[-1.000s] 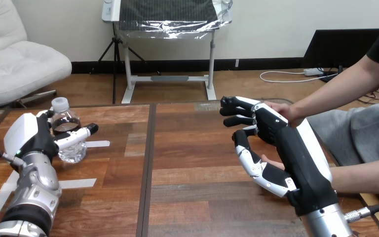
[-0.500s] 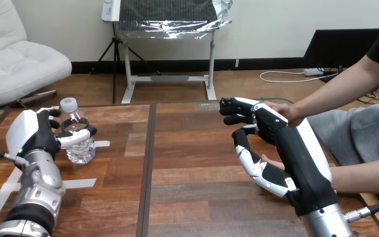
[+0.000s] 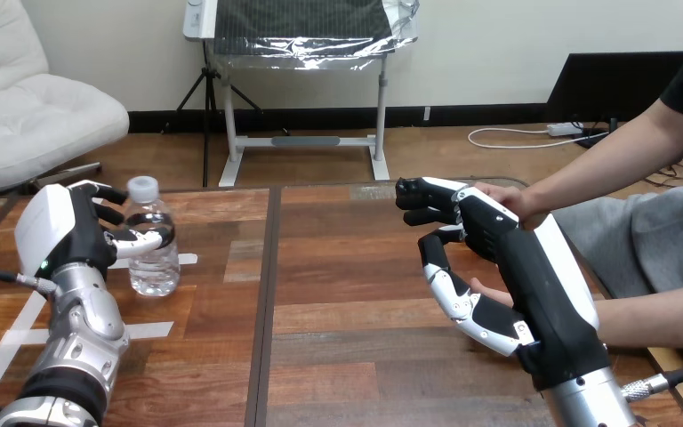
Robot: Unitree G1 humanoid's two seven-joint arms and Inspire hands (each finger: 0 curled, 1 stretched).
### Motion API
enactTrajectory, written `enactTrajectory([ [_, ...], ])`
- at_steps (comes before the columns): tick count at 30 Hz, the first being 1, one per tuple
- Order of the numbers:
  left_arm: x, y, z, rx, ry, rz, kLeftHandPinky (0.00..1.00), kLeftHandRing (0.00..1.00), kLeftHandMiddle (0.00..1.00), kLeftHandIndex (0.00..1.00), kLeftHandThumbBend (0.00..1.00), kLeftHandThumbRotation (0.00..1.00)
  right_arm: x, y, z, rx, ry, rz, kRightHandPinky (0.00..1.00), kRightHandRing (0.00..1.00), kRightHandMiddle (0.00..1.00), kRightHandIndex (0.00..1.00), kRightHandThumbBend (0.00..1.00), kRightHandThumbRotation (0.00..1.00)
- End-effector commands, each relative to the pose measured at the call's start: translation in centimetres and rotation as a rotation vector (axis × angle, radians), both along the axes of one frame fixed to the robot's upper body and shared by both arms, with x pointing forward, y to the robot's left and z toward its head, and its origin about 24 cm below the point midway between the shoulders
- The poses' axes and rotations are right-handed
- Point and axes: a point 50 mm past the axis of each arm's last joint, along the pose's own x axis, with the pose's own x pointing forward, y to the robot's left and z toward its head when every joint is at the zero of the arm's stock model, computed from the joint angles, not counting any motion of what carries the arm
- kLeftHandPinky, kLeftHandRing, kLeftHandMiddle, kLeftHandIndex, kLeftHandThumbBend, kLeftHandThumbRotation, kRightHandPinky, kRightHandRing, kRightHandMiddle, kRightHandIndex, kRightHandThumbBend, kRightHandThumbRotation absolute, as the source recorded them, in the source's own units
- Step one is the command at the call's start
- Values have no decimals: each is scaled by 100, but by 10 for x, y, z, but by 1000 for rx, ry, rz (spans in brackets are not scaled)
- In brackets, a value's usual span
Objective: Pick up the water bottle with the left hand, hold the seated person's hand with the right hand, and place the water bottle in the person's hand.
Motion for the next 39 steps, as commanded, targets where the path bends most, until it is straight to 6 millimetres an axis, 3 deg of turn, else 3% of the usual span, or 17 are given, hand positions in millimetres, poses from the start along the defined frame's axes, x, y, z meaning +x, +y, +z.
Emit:
enactTrajectory([
  [1,15,-11,19,9,-69,-36,39,44,48,52,69,0,3,-3,17,-9,-88,1,60,71,75,76,15,0],
  [39,7,-14,9,1,-89,-35,39,44,49,53,67,0,3,-2,16,-29,-71,1,64,72,75,75,15,0],
])
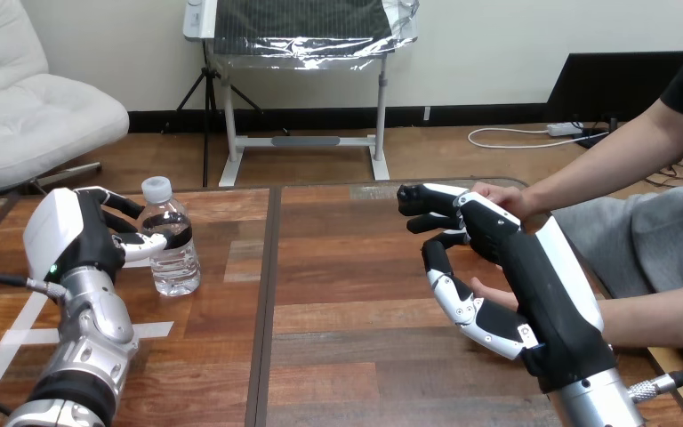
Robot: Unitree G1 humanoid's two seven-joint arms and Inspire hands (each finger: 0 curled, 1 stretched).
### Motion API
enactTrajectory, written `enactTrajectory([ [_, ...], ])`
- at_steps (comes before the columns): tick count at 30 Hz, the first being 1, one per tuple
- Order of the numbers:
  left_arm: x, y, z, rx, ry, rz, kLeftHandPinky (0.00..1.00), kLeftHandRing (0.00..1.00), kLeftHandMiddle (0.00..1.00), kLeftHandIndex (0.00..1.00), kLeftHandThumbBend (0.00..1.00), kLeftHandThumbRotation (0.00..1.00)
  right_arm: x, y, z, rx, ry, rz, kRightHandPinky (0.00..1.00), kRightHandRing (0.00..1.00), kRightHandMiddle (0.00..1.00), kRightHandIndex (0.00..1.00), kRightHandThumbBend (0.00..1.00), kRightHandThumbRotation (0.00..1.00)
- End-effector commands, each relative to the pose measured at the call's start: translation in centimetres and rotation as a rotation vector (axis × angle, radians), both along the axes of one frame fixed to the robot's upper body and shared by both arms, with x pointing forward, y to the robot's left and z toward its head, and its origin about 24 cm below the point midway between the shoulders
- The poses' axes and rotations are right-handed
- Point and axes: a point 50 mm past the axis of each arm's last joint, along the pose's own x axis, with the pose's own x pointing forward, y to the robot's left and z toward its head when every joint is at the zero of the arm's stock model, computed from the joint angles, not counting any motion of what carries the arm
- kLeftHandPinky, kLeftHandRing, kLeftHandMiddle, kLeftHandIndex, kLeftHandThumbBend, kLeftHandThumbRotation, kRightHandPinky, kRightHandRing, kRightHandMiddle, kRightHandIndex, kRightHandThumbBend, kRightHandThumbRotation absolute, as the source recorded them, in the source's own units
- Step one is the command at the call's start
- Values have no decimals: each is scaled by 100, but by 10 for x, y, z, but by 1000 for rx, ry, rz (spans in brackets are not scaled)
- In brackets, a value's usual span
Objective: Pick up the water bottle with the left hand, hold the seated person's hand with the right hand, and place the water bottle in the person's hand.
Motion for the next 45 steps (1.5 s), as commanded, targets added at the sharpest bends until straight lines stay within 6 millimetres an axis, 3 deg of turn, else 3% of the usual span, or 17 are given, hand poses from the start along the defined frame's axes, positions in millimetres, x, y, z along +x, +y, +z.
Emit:
enactTrajectory([
  [1,8,-7,14,17,-86,-42,39,44,49,53,67,0,3,2,16,13,-74,2,64,72,75,75,15,0],
  [28,-11,-12,8,-42,-195,-92,39,45,48,52,67,0,6,5,17,12,-72,16,66,72,75,74,15,0],
  [45,-42,-24,9,-68,-264,-171,39,43,46,51,66,0,4,5,18,4,-70,9,66,72,74,73,14,0],
])
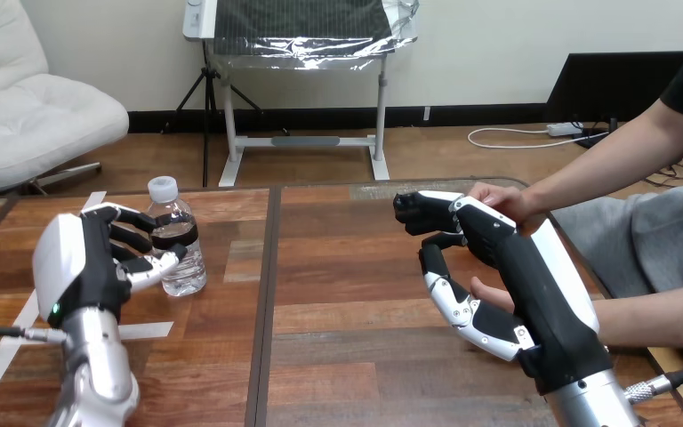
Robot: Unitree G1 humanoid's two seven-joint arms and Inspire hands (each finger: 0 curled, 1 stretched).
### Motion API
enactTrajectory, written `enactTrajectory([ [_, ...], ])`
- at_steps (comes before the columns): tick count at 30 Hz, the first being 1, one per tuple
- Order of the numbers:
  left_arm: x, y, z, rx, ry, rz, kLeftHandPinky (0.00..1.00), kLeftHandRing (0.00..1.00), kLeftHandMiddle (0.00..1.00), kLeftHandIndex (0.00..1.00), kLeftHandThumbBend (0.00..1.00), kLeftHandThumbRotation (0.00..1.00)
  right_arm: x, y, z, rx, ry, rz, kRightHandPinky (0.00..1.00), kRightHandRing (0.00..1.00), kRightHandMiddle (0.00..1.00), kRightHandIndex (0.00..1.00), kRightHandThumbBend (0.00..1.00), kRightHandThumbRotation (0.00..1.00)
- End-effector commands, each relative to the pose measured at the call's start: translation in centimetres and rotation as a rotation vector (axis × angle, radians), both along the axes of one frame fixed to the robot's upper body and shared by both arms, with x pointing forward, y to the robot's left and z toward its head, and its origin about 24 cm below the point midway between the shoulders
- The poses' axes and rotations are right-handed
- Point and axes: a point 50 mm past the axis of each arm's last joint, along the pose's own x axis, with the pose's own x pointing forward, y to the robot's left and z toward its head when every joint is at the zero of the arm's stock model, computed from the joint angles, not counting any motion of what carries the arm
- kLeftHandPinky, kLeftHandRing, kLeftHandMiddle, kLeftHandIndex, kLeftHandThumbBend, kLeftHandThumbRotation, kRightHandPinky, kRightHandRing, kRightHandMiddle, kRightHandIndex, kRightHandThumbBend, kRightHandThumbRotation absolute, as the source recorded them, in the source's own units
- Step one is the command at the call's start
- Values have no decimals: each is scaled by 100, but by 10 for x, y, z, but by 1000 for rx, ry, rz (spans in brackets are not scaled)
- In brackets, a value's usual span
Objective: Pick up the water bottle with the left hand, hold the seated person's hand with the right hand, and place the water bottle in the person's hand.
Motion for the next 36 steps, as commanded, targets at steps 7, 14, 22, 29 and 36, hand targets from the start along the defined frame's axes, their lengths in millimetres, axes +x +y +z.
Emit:
enactTrajectory([
  [7,-16,-19,25,-17,-137,-86,38,42,46,51,66,0,4,3,21,-2,-102,13,65,71,74,73,14,0],
  [14,-34,-24,26,-37,-153,-109,37,41,45,50,66,0,4,4,21,-1,-105,13,63,70,73,73,14,0],
  [22,-52,-29,25,-41,-166,-121,37,42,46,51,66,0,4,5,22,1,-102,14,60,68,72,73,14,0],
  [29,-64,-34,28,-18,-199,-138,37,42,47,51,67,0,5,4,21,4,-95,15,62,70,72,73,14,0],
  [36,-71,-38,34,103,-283,-157,42,48,52,55,67,0,5,5,21,4,-99,22,62,70,72,72,14,0],
])
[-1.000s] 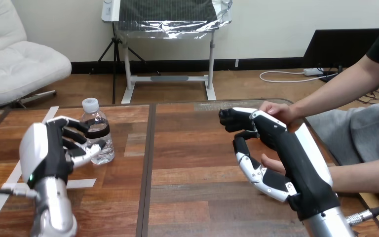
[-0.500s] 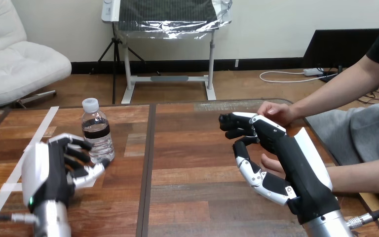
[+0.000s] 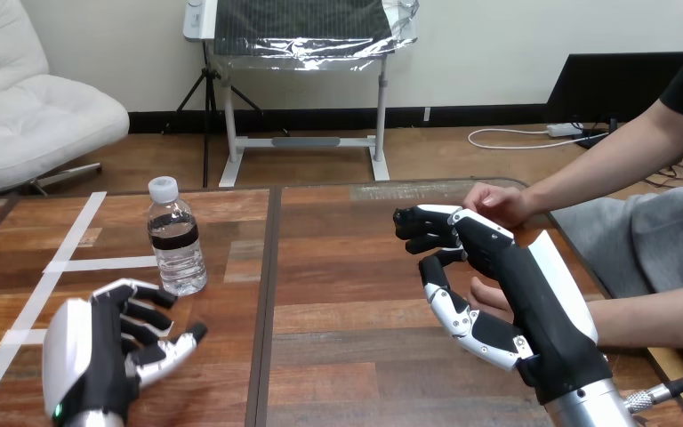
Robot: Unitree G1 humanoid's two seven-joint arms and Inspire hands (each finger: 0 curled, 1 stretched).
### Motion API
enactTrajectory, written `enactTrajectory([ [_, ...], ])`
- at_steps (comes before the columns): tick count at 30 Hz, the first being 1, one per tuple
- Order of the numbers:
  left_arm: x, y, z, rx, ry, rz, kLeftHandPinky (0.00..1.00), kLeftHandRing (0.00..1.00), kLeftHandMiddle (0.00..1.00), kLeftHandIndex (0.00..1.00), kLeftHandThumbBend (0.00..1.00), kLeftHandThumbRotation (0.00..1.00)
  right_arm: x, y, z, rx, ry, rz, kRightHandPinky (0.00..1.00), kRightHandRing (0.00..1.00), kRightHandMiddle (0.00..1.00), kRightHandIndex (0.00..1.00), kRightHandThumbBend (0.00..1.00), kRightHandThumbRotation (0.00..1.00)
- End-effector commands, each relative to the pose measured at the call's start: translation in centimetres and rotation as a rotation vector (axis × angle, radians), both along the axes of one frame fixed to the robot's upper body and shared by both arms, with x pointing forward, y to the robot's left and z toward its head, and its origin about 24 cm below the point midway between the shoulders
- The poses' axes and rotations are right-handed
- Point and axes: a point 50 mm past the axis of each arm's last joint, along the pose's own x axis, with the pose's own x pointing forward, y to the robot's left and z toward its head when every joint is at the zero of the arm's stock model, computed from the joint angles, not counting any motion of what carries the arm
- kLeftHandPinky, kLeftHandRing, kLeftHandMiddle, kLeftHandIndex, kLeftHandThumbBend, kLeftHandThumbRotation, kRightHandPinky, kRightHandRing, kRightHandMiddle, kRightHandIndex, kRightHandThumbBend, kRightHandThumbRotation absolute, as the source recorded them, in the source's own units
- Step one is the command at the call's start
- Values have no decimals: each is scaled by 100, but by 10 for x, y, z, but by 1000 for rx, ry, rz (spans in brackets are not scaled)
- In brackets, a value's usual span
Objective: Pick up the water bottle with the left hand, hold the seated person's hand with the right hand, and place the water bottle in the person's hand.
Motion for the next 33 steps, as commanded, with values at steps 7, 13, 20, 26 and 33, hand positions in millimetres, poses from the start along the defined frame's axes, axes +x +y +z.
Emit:
enactTrajectory([
  [7,14,-22,60,362,-399,-89,51,58,61,62,64,10,9,6,26,21,-133,35,64,71,72,72,14,0],
  [13,13,-27,62,521,-459,-86,61,69,72,71,57,29,10,6,26,35,-129,40,65,71,72,72,14,0],
  [20,14,-31,64,627,-499,-84,72,78,80,77,49,48,11,7,26,32,-125,38,65,71,72,72,13,0],
  [26,17,-35,66,704,-527,-94,80,85,85,83,45,64,11,7,26,29,-124,34,64,71,72,73,13,0],
  [33,22,-39,68,770,-550,-98,84,89,89,87,42,79,11,8,25,32,-123,34,64,71,73,73,13,0],
])
